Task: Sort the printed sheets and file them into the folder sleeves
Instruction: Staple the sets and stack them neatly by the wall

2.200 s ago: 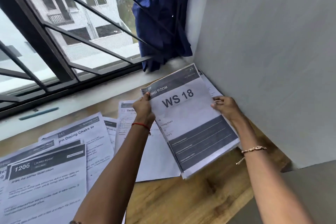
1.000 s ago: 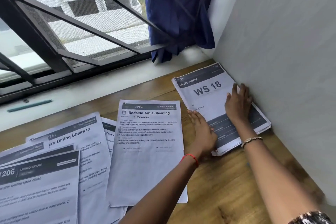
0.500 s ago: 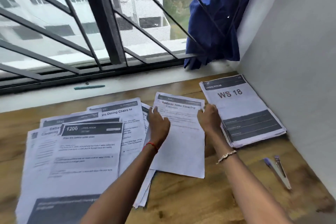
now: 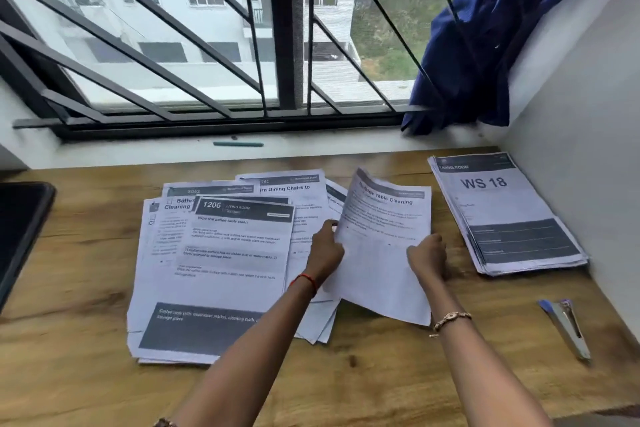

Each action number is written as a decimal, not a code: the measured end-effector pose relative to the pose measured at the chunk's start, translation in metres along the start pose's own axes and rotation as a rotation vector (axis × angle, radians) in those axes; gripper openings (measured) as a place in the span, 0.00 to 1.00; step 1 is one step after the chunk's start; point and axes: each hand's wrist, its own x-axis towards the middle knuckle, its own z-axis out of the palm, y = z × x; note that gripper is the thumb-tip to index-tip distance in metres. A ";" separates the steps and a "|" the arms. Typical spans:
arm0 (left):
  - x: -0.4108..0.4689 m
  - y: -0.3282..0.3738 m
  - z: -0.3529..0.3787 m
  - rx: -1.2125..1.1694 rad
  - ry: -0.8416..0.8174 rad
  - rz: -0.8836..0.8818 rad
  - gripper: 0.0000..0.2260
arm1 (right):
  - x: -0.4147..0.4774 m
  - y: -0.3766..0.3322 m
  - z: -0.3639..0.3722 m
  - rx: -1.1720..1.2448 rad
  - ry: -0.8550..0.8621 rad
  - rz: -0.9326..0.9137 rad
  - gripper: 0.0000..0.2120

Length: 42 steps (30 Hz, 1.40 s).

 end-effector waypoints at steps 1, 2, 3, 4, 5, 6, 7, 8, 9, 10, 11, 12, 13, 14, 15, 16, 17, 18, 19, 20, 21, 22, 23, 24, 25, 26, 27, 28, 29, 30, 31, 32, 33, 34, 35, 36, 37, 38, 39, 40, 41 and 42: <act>-0.002 -0.001 -0.005 -0.033 -0.002 -0.004 0.17 | -0.002 0.001 0.001 0.057 0.021 -0.019 0.17; -0.004 -0.003 -0.011 -0.068 0.002 -0.010 0.16 | -0.005 0.000 0.001 0.114 0.038 -0.028 0.16; -0.004 -0.004 -0.017 -0.107 0.011 -0.020 0.16 | -0.007 -0.002 0.001 0.167 0.051 -0.035 0.15; -0.005 -0.004 -0.022 -0.159 0.022 -0.038 0.16 | -0.010 -0.006 -0.001 0.216 0.062 -0.044 0.15; -0.005 -0.005 -0.029 -0.214 0.029 -0.066 0.15 | -0.014 -0.010 -0.002 0.267 0.068 -0.056 0.15; -0.007 -0.005 -0.037 -0.267 0.033 -0.103 0.16 | -0.017 -0.015 -0.003 0.319 0.066 -0.066 0.15; -0.009 -0.002 -0.046 -0.328 0.040 -0.145 0.17 | -0.021 -0.020 -0.003 0.378 0.052 -0.075 0.15; -0.011 -0.001 -0.055 -0.398 0.039 -0.182 0.18 | -0.025 -0.026 -0.002 0.434 0.021 -0.083 0.14; -0.013 -0.001 -0.064 -0.470 0.036 -0.200 0.15 | -0.030 -0.033 -0.001 0.484 -0.033 -0.094 0.13; -0.015 -0.003 -0.074 -0.534 0.027 -0.205 0.10 | -0.034 -0.039 0.003 0.538 -0.107 -0.108 0.12; -0.016 -0.007 -0.085 -0.593 0.009 -0.200 0.08 | -0.038 -0.046 0.007 0.595 -0.189 -0.119 0.10; -0.016 -0.013 -0.096 -0.639 -0.013 -0.192 0.10 | -0.043 -0.053 0.011 0.642 -0.266 -0.125 0.11; -0.016 -0.020 -0.107 -0.666 -0.024 -0.195 0.12 | -0.049 -0.060 0.015 0.662 -0.332 -0.121 0.12; -0.017 -0.026 -0.118 -0.679 -0.021 -0.203 0.13 | -0.054 -0.065 0.018 0.671 -0.400 -0.105 0.12; -0.017 -0.033 -0.130 -0.688 -0.007 -0.215 0.13 | -0.059 -0.070 0.023 0.661 -0.464 -0.083 0.11; -0.018 -0.040 -0.141 -0.698 0.007 -0.228 0.14 | -0.063 -0.072 0.027 0.652 -0.518 -0.058 0.09; -0.019 -0.047 -0.153 -0.711 0.021 -0.236 0.16 | -0.065 -0.074 0.032 0.628 -0.541 -0.045 0.07; -0.019 -0.055 -0.164 -0.713 0.041 -0.239 0.17 | -0.068 -0.076 0.037 0.589 -0.520 -0.054 0.07; -0.020 -0.062 -0.173 -0.718 0.061 -0.236 0.18 | -0.067 -0.077 0.043 0.500 -0.453 -0.095 0.06; -0.021 -0.068 -0.182 -0.719 0.076 -0.232 0.19 | -0.067 -0.078 0.048 0.388 -0.364 -0.150 0.06; -0.022 -0.074 -0.190 -0.720 0.089 -0.231 0.19 | -0.068 -0.079 0.053 0.280 -0.289 -0.192 0.08; -0.023 -0.077 -0.198 -0.716 0.100 -0.236 0.20 | -0.069 -0.080 0.057 0.188 -0.250 -0.213 0.12; -0.025 -0.081 -0.204 -0.710 0.110 -0.243 0.21 | -0.071 -0.082 0.060 0.125 -0.244 -0.222 0.16; -0.025 -0.084 -0.208 -0.690 0.122 -0.254 0.22 | -0.073 -0.082 0.064 0.083 -0.247 -0.232 0.19; -0.025 -0.087 -0.212 -0.659 0.133 -0.266 0.22 | -0.075 -0.083 0.067 0.049 -0.255 -0.236 0.21; -0.026 -0.089 -0.216 -0.620 0.142 -0.277 0.22 | -0.077 -0.083 0.071 0.026 -0.253 -0.232 0.22; -0.025 -0.092 -0.218 -0.589 0.150 -0.281 0.22 | -0.078 -0.085 0.074 0.009 -0.256 -0.220 0.23; -0.025 -0.094 -0.220 -0.564 0.154 -0.281 0.23 | -0.080 -0.087 0.076 -0.003 -0.257 -0.218 0.23; -0.024 -0.096 -0.220 -0.540 0.156 -0.280 0.23 | -0.082 -0.090 0.079 -0.013 -0.255 -0.214 0.21; -0.023 -0.096 -0.221 -0.514 0.156 -0.278 0.23 | -0.083 -0.092 0.082 -0.021 -0.250 -0.204 0.20; -0.023 -0.097 -0.221 -0.493 0.153 -0.274 0.23 | -0.086 -0.095 0.084 -0.026 -0.243 -0.198 0.22; -0.023 -0.098 -0.220 -0.474 0.146 -0.271 0.23 | -0.087 -0.097 0.088 -0.041 -0.240 -0.184 0.25; -0.023 -0.099 -0.220 -0.457 0.139 -0.269 0.24 | -0.089 -0.099 0.089 -0.035 -0.228 -0.176 0.25; -0.022 -0.099 -0.220 -0.444 0.135 -0.270 0.24 | -0.091 -0.100 0.091 -0.015 -0.214 -0.166 0.20; -0.022 -0.100 -0.220 -0.437 0.131 -0.268 0.25 | -0.092 -0.102 0.092 0.019 -0.197 -0.159 0.15; -0.021 -0.100 -0.221 -0.436 0.128 -0.266 0.25 | -0.092 -0.103 0.092 0.065 -0.176 -0.152 0.11; -0.020 -0.101 -0.221 -0.438 0.127 -0.265 0.25 | -0.093 -0.105 0.090 0.115 -0.159 -0.148 0.08; -0.020 -0.101 -0.222 -0.436 0.127 -0.266 0.25 | -0.093 -0.108 0.088 0.166 -0.143 -0.149 0.06; -0.019 -0.102 -0.223 -0.429 0.133 -0.269 0.25 | -0.092 -0.110 0.084 0.212 -0.119 -0.151 0.06; -0.018 -0.103 -0.223 -0.423 0.139 -0.272 0.25 | -0.091 -0.114 0.079 0.243 -0.091 -0.154 0.07; -0.017 -0.105 -0.224 -0.420 0.146 -0.279 0.25 | -0.090 -0.119 0.073 0.253 -0.060 -0.161 0.07; -0.016 -0.106 -0.224 -0.416 0.152 -0.287 0.25 | -0.090 -0.125 0.066 0.256 -0.018 -0.174 0.07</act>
